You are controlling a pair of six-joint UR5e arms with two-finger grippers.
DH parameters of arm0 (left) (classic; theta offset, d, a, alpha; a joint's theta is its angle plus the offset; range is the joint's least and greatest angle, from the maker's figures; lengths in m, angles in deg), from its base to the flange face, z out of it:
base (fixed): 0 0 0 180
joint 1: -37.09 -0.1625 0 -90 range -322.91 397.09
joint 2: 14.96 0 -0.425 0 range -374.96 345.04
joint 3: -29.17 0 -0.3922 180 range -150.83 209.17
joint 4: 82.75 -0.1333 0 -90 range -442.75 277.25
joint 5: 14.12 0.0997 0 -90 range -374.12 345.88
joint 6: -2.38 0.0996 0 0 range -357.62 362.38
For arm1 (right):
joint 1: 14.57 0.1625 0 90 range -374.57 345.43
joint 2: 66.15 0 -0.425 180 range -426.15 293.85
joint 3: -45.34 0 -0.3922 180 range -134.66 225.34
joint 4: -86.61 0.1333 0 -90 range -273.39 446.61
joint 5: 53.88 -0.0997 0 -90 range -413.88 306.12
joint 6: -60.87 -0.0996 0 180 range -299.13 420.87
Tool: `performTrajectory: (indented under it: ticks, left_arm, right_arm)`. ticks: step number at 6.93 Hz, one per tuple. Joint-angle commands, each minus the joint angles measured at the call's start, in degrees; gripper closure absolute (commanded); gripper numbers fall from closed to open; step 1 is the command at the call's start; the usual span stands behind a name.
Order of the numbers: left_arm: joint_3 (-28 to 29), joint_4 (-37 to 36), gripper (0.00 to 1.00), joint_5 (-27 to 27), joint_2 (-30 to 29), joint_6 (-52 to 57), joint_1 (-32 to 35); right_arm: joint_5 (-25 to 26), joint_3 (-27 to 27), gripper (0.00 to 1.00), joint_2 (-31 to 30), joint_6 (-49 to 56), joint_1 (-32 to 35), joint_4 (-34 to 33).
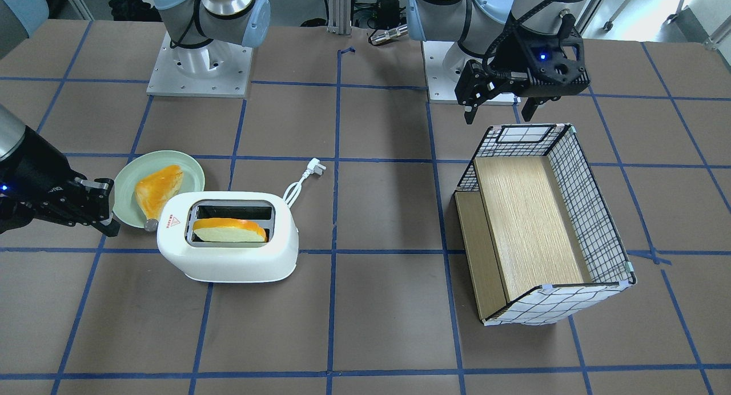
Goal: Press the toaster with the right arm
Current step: 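Move the right gripper to the toaster's side lever, farther from the plate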
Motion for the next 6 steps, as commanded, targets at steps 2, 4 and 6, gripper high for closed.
performTrajectory:
  ticks: [2, 4, 6]
  left_arm:
    - [0.0, 0.0, 0.0, 0.0, 0.0, 0.0, 0.0]
    - [0.0, 0.0, 0.0, 0.0, 0.0, 0.0, 0.0]
    - [0.0, 0.0, 0.0, 0.0, 0.0, 0.0, 0.0]
  right_arm:
    - [5.3, -3.9, 0.89, 0.2, 0.5, 0.0, 2.7]
    - [7.3, -4.2, 0.89, 0.5, 0.5, 0.0, 2.6]
    - [6.4, -5.0, 0.89, 0.9, 0.6, 0.0, 2.9]
